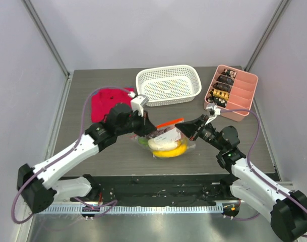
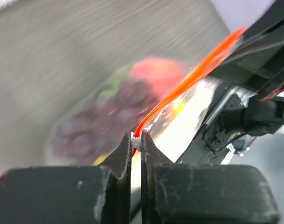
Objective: Open the zip-top bag and remove the fake food
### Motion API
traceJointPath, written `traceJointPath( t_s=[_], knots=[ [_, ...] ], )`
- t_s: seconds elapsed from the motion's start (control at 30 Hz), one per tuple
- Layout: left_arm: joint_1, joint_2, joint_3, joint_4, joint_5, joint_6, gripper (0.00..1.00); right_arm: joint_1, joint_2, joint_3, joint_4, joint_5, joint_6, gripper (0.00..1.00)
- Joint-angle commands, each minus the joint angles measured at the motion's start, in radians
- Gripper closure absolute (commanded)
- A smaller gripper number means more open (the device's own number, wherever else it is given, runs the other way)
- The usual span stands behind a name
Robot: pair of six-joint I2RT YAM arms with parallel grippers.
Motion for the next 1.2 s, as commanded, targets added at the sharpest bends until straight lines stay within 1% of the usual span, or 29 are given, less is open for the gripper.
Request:
traceJointPath(
  t_s=[0.0, 0.07, 0.1, 0.13, 0.2, 0.23, 0.3, 0.33, 0.43, 0.47, 0.5, 0.53, 0.63, 0.73, 0.77, 0.8, 0.83, 0.87, 0.9, 0.93, 0.97, 1.0, 1.07, 1.1, 1.13, 1.17],
  knots=[
    [0.028, -0.23, -0.201, -0.223, -0.233, -0.206, 1.0, -0.019, -0.02, 0.074, 0.104, 0.023, -0.022, 0.99],
    [0.028, -0.318, -0.257, -0.237, -0.24, -0.248, 1.0, -0.019, -0.006, 0.087, 0.1, -0.008, -0.028, 0.99],
    [0.028, -0.352, -0.277, -0.25, -0.269, -0.263, 1.0, -0.017, -0.003, 0.09, 0.098, -0.013, -0.031, 0.99],
    [0.029, -0.415, -0.307, -0.284, -0.276, -0.294, 1.0, -0.019, 0.0, 0.093, 0.096, -0.013, -0.036, 0.99],
    [0.028, -0.47, -0.353, -0.298, -0.258, -0.321, 1.0, -0.022, 0.017, 0.096, 0.095, -0.022, -0.043, 0.99],
    [0.028, -0.513, -0.364, -0.319, -0.255, -0.35, 1.0, -0.022, 0.021, 0.097, 0.096, -0.022, -0.047, 0.99],
    [0.028, -0.556, -0.385, -0.352, -0.252, -0.361, 1.0, -0.028, 0.046, 0.094, 0.112, -0.026, -0.05, 0.99],
    [0.026, -0.593, -0.386, -0.393, -0.257, -0.392, 1.0, -0.032, 0.049, 0.093, 0.124, -0.033, -0.05, 0.99],
    [0.02, -0.647, -0.387, -0.404, -0.252, -0.432, 1.0, -0.055, 0.076, 0.091, 0.155, -0.06, -0.039, 0.99],
    [0.02, -0.652, -0.38, -0.46, -0.252, -0.458, 1.0, -0.061, 0.08, 0.093, 0.158, -0.066, -0.039, 0.99],
    [0.021, -0.661, -0.372, -0.477, -0.252, -0.469, 1.0, -0.069, 0.086, 0.093, 0.164, -0.086, -0.034, 0.99],
    [0.021, -0.671, -0.373, -0.491, -0.216, -0.478, 1.0, -0.09, 0.101, 0.093, 0.187, -0.098, -0.028, 0.99],
    [0.02, -0.725, -0.376, -0.55, -0.227, -0.519, 1.0, -0.107, 0.133, 0.087, 0.237, -0.146, 0.002, 0.99],
    [0.021, -0.753, -0.395, -0.502, -0.182, -0.498, 1.0, -0.109, 0.159, 0.094, 0.262, -0.207, -0.001, 0.99],
    [0.021, -0.748, -0.396, -0.478, -0.125, -0.489, 0.99, -0.108, 0.17, 0.093, 0.27, -0.211, 0.002, 0.99],
    [0.021, -0.728, -0.392, -0.446, -0.1, -0.48, 0.96, -0.108, 0.173, 0.096, 0.267, -0.214, -0.004, 0.99],
    [0.021, -0.716, -0.387, -0.416, -0.062, -0.466, 0.8, -0.108, 0.176, 0.1, 0.249, -0.23, -0.01, 0.99],
    [0.02, -0.704, -0.367, -0.392, -0.004, -0.441, 0.72, -0.108, 0.181, 0.107, 0.242, -0.247, -0.017, 0.99],
    [0.021, -0.672, -0.344, -0.37, 0.012, -0.379, 0.54, -0.109, 0.182, 0.114, 0.238, -0.261, -0.027, 0.99],
    [0.021, -0.656, -0.315, -0.367, 0.015, -0.334, 0.26, -0.109, 0.181, 0.117, 0.232, -0.296, -0.028, 0.99],
    [0.02, -0.63, -0.239, -0.367, 0.009, -0.293, 0.17, -0.108, 0.179, 0.117, 0.23, -0.309, -0.03, 0.99],
    [0.021, -0.582, -0.197, -0.364, 0.009, -0.2, 0.13, -0.108, 0.178, 0.12, 0.225, -0.321, -0.034, 0.99],
    [0.021, -0.525, -0.096, -0.33, -0.023, -0.141, 0.13, -0.106, 0.178, 0.122, 0.219, -0.352, -0.037, 0.99],
    [0.021, -0.462, -0.062, -0.312, -0.022, -0.109, 0.15, -0.108, 0.181, 0.125, 0.216, -0.364, -0.039, 0.99],
    [0.02, -0.431, -0.029, -0.272, -0.011, -0.052, 0.16, -0.104, 0.184, 0.125, 0.218, -0.373, -0.039, 0.99],
    [0.02, -0.402, 0.025, -0.249, -0.011, -0.026, 0.18, -0.104, 0.184, 0.125, 0.218, -0.379, -0.04, 0.99]
  ],
)
